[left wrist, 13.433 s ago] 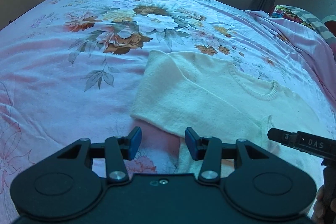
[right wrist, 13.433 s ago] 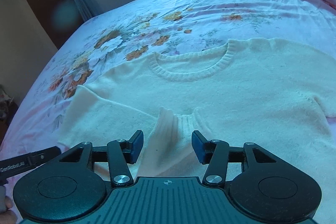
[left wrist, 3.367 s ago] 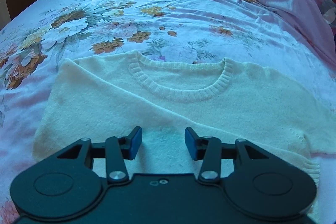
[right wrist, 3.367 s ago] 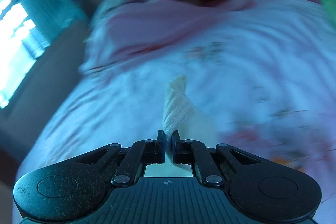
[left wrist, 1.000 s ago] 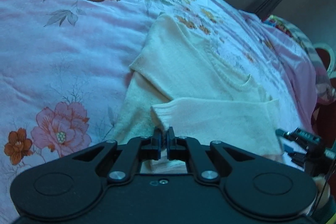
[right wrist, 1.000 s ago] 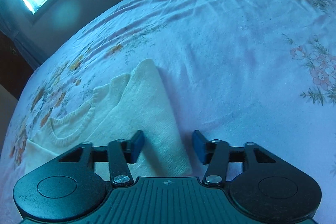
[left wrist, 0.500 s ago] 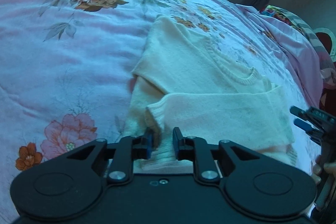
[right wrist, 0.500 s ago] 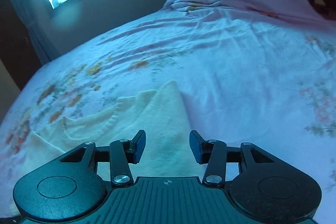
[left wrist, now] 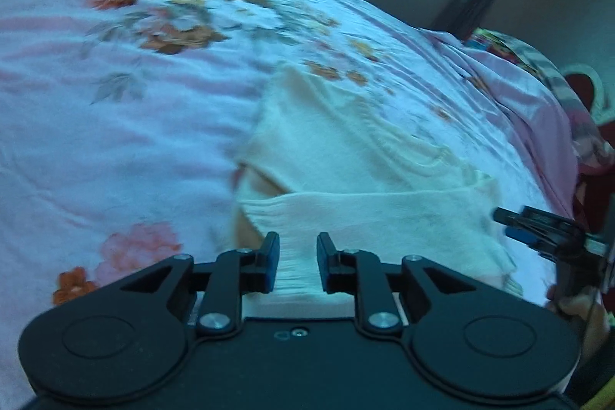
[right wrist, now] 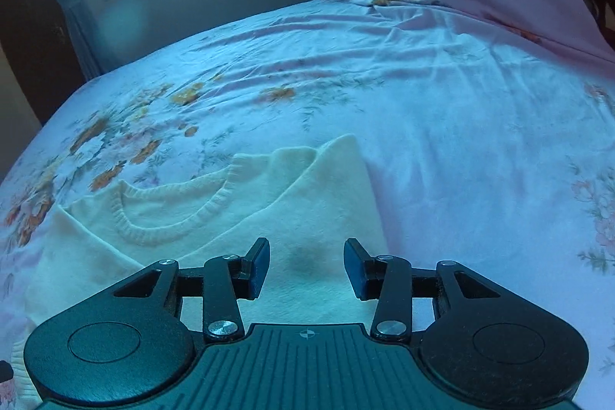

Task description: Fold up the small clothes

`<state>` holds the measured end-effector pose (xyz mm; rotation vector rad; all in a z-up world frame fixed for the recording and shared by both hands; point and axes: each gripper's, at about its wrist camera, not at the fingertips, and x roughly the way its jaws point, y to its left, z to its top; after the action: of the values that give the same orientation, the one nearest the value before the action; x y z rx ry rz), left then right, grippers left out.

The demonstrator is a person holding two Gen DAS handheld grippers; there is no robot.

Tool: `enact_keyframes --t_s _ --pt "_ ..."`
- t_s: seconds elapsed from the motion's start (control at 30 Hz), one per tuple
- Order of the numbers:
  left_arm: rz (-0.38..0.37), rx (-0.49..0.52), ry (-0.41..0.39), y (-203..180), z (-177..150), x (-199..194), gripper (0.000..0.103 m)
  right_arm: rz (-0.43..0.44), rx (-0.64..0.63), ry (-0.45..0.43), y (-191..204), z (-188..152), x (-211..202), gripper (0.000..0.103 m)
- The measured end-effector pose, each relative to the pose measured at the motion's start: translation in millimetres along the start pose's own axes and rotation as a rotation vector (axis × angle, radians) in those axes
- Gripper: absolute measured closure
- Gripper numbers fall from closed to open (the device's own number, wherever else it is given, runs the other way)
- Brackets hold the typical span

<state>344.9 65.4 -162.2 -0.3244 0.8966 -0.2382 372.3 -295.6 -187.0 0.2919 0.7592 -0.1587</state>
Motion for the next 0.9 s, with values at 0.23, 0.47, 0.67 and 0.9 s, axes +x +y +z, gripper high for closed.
enact_keyframes --t_s 0.23,0.47,0.67,0.9 --pt "0.036 -0.033 0.041 7 3 31 0.084 -0.034 0.004 0.042 -11 2 7 0.06" --pt "0.081 0.011 0.032 6 8 52 0.082 -0.066 -0.015 0.041 -12 31 42 0.06" --pt "0.058 0.034 0.039 2 4 38 0.081 -0.115 -0.002 0.056 -22 33 43 0.054" --pt "0.09 0.072 0.051 -5 -2 41 0.079 -0.116 -0.169 0.093 7 -14 24 0.054"
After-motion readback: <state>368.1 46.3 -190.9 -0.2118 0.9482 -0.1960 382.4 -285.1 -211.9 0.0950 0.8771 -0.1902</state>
